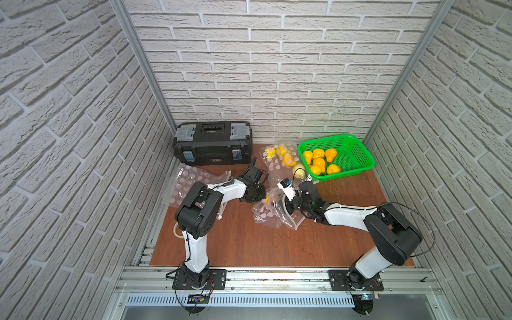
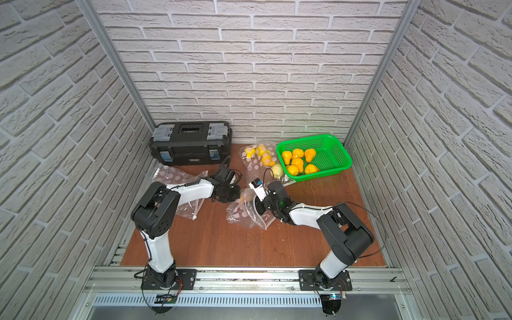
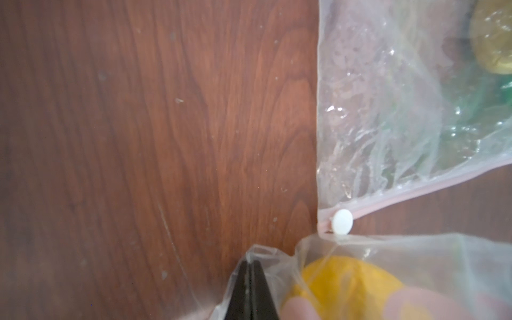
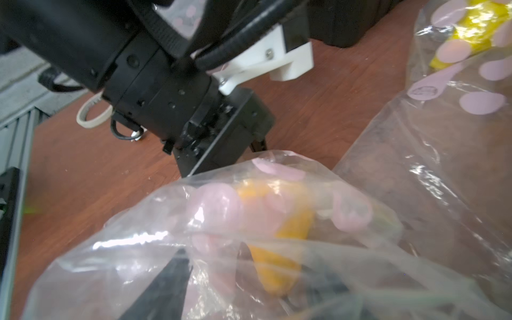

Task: Open the zip-top bag and take out the pear
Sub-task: Pick up the pear from the zipper food storage bag.

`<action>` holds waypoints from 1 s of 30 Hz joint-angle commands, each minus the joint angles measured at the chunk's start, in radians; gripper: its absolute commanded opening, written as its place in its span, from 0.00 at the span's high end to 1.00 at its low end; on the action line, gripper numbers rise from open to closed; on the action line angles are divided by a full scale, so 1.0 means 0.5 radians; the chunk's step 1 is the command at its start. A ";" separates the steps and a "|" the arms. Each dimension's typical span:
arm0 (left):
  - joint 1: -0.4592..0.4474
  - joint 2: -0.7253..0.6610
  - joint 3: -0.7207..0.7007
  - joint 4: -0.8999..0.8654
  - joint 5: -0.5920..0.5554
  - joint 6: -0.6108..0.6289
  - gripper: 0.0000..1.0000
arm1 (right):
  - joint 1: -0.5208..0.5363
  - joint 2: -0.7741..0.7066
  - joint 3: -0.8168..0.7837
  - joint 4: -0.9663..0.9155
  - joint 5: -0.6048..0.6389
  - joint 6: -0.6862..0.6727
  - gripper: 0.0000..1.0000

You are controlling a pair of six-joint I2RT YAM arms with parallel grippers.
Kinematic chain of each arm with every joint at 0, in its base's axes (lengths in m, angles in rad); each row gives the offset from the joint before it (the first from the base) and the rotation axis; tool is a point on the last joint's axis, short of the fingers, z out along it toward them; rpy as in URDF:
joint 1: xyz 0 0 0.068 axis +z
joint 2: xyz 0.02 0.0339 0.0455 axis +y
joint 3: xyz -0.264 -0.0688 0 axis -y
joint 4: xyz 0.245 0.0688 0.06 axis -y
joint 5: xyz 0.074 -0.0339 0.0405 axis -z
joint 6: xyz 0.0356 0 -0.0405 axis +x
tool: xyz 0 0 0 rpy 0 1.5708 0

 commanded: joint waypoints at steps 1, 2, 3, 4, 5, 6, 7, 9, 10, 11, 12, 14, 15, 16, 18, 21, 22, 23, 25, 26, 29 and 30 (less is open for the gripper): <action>0.018 -0.030 -0.040 -0.112 0.014 0.089 1.00 | -0.111 -0.019 -0.049 -0.010 -0.124 -0.029 0.49; 0.019 -0.033 -0.037 -0.112 0.020 0.095 1.00 | -0.128 -0.005 -0.037 -0.016 -0.139 -0.039 0.58; 0.015 -0.030 -0.029 -0.116 0.028 0.103 1.00 | -0.137 0.013 -0.014 -0.032 -0.149 -0.058 0.65; 0.016 -0.028 -0.025 -0.117 0.036 0.107 1.00 | -0.138 0.031 0.010 -0.057 -0.154 -0.083 0.70; 0.013 -0.023 -0.018 -0.122 0.040 0.117 1.00 | -0.136 0.051 0.046 -0.089 -0.168 -0.107 0.75; 0.016 -0.020 -0.011 -0.125 0.048 0.121 1.00 | -0.135 0.080 0.079 -0.118 -0.178 -0.131 0.79; 0.014 -0.020 -0.007 -0.121 0.060 0.130 1.00 | -0.133 0.107 0.102 -0.127 -0.171 -0.140 0.81; 0.010 -0.017 -0.001 -0.102 0.086 0.137 1.00 | -0.134 0.177 0.143 -0.110 -0.204 -0.164 0.83; 0.007 -0.011 0.005 -0.100 0.099 0.144 1.00 | -0.130 0.208 0.168 -0.109 -0.243 -0.177 0.83; -0.002 -0.001 0.019 -0.107 0.105 0.154 1.00 | -0.127 0.242 0.199 -0.121 -0.274 -0.193 0.81; -0.005 0.010 0.036 -0.117 0.117 0.164 1.00 | -0.120 0.274 0.226 -0.127 -0.295 -0.207 0.80; -0.017 0.036 0.062 -0.120 0.139 0.173 1.00 | -0.097 0.323 0.269 -0.135 -0.316 -0.227 0.78; -0.024 0.043 0.072 -0.119 0.144 0.173 1.00 | -0.086 0.342 0.291 -0.138 -0.344 -0.227 0.77; -0.027 0.050 0.078 -0.120 0.146 0.166 1.00 | -0.079 0.353 0.302 -0.137 -0.391 -0.228 0.75; -0.031 0.054 0.087 -0.120 0.140 0.158 1.00 | -0.046 0.352 0.312 -0.134 -0.435 -0.234 0.69; -0.031 0.067 0.092 -0.129 0.128 0.148 1.00 | -0.006 0.335 0.326 -0.191 -0.464 -0.265 0.62; -0.030 0.070 0.097 -0.130 0.127 0.144 1.00 | 0.001 0.331 0.330 -0.207 -0.472 -0.266 0.60; -0.032 0.076 0.100 -0.133 0.127 0.142 1.00 | 0.012 0.330 0.338 -0.228 -0.471 -0.268 0.56; -0.037 0.080 0.108 -0.139 0.130 0.141 1.00 | 0.031 0.330 0.341 -0.258 -0.461 -0.276 0.46; -0.039 0.081 0.109 -0.140 0.130 0.141 1.00 | 0.044 0.337 0.344 -0.263 -0.441 -0.274 0.44; -0.051 0.087 0.119 -0.143 0.134 0.142 1.00 | 0.076 0.400 0.384 -0.307 -0.352 -0.276 0.41; -0.052 0.088 0.122 -0.145 0.131 0.137 1.00 | 0.083 0.425 0.399 -0.312 -0.369 -0.265 0.39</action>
